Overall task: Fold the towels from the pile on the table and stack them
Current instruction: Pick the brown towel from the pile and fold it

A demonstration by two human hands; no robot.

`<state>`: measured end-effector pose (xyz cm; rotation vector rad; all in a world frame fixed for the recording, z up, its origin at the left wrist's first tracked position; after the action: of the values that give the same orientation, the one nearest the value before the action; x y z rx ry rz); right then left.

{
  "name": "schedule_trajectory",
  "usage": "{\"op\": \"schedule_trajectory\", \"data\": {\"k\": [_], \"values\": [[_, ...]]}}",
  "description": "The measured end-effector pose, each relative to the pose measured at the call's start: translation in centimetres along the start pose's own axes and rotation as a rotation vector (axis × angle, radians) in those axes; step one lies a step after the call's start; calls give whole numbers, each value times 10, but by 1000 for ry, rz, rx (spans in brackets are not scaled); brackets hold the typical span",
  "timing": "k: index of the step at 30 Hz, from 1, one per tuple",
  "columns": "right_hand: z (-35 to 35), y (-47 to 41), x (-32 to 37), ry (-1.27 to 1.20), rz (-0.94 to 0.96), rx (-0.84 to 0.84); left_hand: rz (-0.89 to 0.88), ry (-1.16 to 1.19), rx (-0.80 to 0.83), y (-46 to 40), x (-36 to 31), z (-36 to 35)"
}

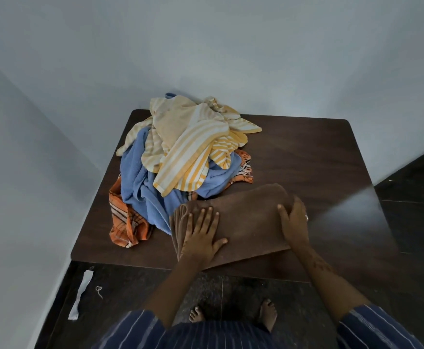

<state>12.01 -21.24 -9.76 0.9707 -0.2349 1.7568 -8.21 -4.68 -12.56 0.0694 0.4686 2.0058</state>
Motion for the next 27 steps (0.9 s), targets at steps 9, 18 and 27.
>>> {"op": "schedule_trajectory", "data": {"k": [9,18,27], "values": [[53,-29,3,-255,-266,373,-490,-61,-186,35,-92,-23],[133,-67,-56,-280,-277,206,-339,-170,-24,-52,-165,9],[163,-42,-126,-698,-527,139,-85,27,-152,-119,-254,29]]}}
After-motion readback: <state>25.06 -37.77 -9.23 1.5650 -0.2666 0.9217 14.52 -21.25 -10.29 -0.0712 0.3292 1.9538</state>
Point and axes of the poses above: each hand's wrist, its own y-axis away from the middle knuckle, its own z-axis out of the back of the hand, x = y × z, the point moved 1 cm from there along -y, towards the middle knuckle, and after that the axes turned 6 degrees about x, right-handed, at the moved point
